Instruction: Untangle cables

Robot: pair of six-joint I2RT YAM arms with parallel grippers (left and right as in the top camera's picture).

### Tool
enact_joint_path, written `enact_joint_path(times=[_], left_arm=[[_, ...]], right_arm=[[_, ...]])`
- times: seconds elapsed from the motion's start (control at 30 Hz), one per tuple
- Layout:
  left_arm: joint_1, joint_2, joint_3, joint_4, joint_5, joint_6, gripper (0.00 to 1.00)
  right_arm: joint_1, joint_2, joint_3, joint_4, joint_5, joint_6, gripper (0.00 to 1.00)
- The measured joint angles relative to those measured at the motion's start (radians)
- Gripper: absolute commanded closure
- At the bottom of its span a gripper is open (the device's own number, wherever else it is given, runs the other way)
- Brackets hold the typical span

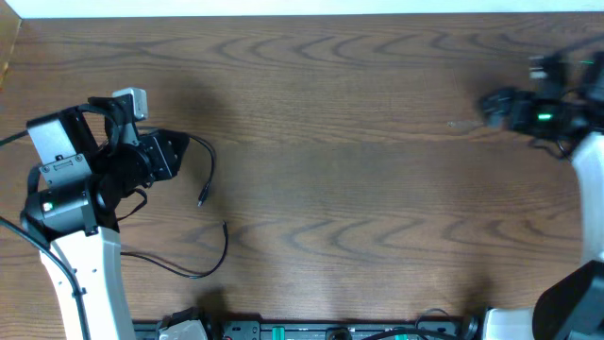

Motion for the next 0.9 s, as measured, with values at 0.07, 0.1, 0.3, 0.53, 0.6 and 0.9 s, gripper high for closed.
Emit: enact_joint_path(times=[0.07, 0.1, 0.3, 0.53, 0.6, 0.9], left_arm=[[0.000, 0.001, 0.000, 0.008, -0.047, -0.001, 0.81], [0.000, 0.001, 0.000, 0.010, -0.082, -0.003, 0.81], [0.000, -0.006, 0.000, -0.008, -0.299, -0.045, 0.85], [-0.001, 0.028, 0.000, -0.038, -0.442, -0.068, 0.69], [-0.001, 0.062, 0.000, -0.038, -0.514, -0.080, 0.58], [0.003, 0.203, 0.000, -0.038, -0.740, -0.105, 0.42]], right_arm=[[0.090, 0.000, 0.000, -0.014, 0.016, -0.043, 0.04], [0.144, 0.001, 0.000, -0.021, 0.028, -0.063, 0.04], [0.348, 0.012, 0.000, -0.028, 0.139, -0.109, 0.04], [0.496, 0.050, 0.000, -0.057, 0.203, -0.123, 0.01], [0.528, 0.053, 0.000, -0.080, 0.209, -0.125, 0.01], [0.609, 0.056, 0.000, -0.137, 0.234, -0.126, 0.01]])
